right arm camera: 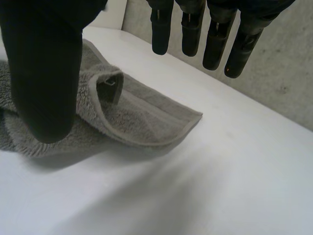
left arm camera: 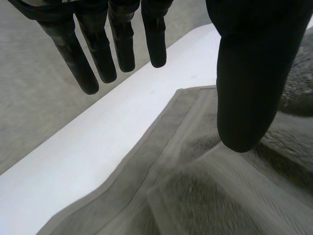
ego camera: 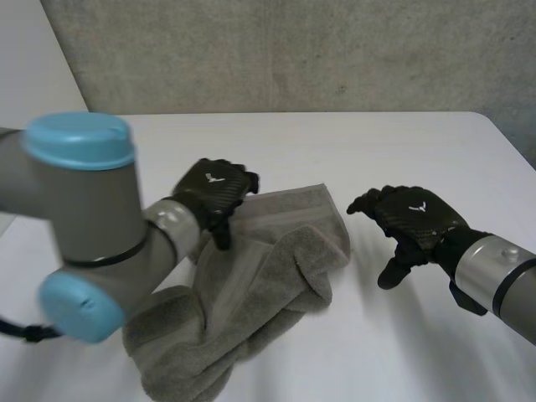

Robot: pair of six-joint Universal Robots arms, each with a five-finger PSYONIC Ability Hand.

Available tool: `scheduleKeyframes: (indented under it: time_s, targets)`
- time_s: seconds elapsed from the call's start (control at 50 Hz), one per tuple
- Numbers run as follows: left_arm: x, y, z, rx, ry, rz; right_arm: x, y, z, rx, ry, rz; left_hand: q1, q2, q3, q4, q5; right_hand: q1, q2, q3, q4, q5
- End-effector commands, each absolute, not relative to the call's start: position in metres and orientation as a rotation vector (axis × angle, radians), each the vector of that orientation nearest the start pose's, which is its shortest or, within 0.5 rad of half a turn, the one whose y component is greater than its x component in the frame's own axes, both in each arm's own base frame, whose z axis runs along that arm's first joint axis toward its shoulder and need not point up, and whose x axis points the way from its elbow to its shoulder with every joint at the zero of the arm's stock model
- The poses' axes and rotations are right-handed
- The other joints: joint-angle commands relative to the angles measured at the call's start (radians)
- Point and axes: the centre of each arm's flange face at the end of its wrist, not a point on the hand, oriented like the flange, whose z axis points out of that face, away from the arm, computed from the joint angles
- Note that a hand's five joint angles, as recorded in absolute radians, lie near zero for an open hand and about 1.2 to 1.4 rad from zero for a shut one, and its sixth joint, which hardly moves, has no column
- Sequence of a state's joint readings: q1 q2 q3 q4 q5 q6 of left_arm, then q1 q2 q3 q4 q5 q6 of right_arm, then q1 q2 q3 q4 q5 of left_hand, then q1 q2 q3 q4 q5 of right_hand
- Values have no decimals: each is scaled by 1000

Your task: Fold the towel.

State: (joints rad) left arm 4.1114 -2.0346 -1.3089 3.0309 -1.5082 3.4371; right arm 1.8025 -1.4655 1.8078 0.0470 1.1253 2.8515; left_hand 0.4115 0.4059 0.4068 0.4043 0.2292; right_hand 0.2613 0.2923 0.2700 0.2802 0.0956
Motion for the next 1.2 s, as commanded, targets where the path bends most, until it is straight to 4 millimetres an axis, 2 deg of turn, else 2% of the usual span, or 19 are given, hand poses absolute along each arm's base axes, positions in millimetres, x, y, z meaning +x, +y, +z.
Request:
scheduleKeyframes:
  time_s: [0.02, 0.04, 0.1, 0.22, 0.32, 0.36, 0.44, 0.52, 0.6, 0.64, 0.7, 0.74, 0.76, 0.78, 0.84, 0.88, 0.98, 1.08, 1.2]
  targets:
    - [-358, -260, 182, 1375, 2506, -1903, 219, -223, 198, -910, 2164, -1485, 55, 60, 59, 62, 62, -9, -40, -18, -28, -18]
    - [-362, -264, 168, 1398, 2542, -1844, 217, -223, 196, -902, 2173, -1476, 55, 60, 59, 62, 62, -9, -40, -18, -28, -18]
    - [-365, -266, 152, 1428, 2594, -1743, 216, -222, 194, -898, 2175, -1466, 55, 60, 59, 62, 62, -12, -43, -21, -31, -21]
    - [-364, -262, 139, 1483, 2637, -1632, 214, -225, 193, -891, 2176, -1467, 134, 139, 138, 141, 141, -12, -43, -21, -31, -21]
    - [-362, -262, 137, 1504, 2599, -1619, 216, -229, 192, -896, 2167, -1481, 430, 436, 435, 437, 438, -12, -43, -21, -31, -21]
    - [-361, -261, 137, 1513, 2588, -1606, 216, -231, 191, -896, 2167, -1481, 725, 731, 730, 733, 733, -12, -43, -21, -31, -21]
    - [-357, -259, 138, 1505, 2574, -1586, 218, -244, 192, -897, 2164, -1500, 985, 990, 989, 992, 992, -12, -43, -21, -31, -21]
    - [-351, -258, 158, 1486, 2481, -1625, 218, -257, 199, -900, 2148, -1545, 985, 990, 989, 992, 993, -18, -49, -26, -37, -27]
    - [-345, -255, 180, 1450, 2422, -1675, 223, -283, 198, -937, 2127, -1575, 985, 990, 989, 992, 993, -87, -118, -95, -106, -96]
    - [-337, -247, 210, 1397, 2373, -1753, 224, -292, 194, -957, 2134, -1570, 985, 990, 989, 992, 993, -87, -118, -95, -106, -96]
    - [-333, -242, 222, 1383, 2356, -1782, 229, -302, 181, -1010, 2146, -1538, 985, 990, 989, 992, 993, -87, -118, -95, -106, -96]
    - [-325, -229, 247, 1361, 2316, -1853, 232, -306, 173, -1027, 2157, -1505, 985, 990, 989, 992, 993, -87, -118, -95, -106, -96]
    - [-325, -229, 248, 1361, 2315, -1853, 233, -308, 167, -1029, 2165, -1479, 985, 990, 989, 992, 993, -87, -118, -95, -106, -96]
    - [-321, -223, 259, 1352, 2295, -1889, 237, -309, 159, -1031, 2172, -1440, 985, 990, 989, 992, 993, -87, -118, -95, -106, -96]
    - [-316, -209, 279, 1346, 2260, -1953, 244, -308, 153, -1038, 2166, -1410, 985, 990, 989, 992, 993, -87, -118, -95, -106, -96]
    - [-310, -199, 294, 1336, 2229, -2005, 271, -295, 145, -1061, 2110, -1346, 985, 990, 989, 992, 993, -87, -118, -95, -106, -96]
    - [-299, -183, 319, 1306, 2168, -2096, 296, -283, 137, -1057, 2058, -1299, 985, 990, 989, 992, 993, -87, -118, -95, -106, -96]
    - [-294, -176, 328, 1292, 2144, -2132, 322, -269, 140, -1044, 1977, -1310, 985, 990, 989, 992, 993, -87, -118, -95, -106, -96]
    - [-292, -172, 328, 1296, 2160, -2119, 342, -269, 148, -901, 1915, -1376, 985, 990, 989, 992, 993, -87, -118, -95, -106, -96]
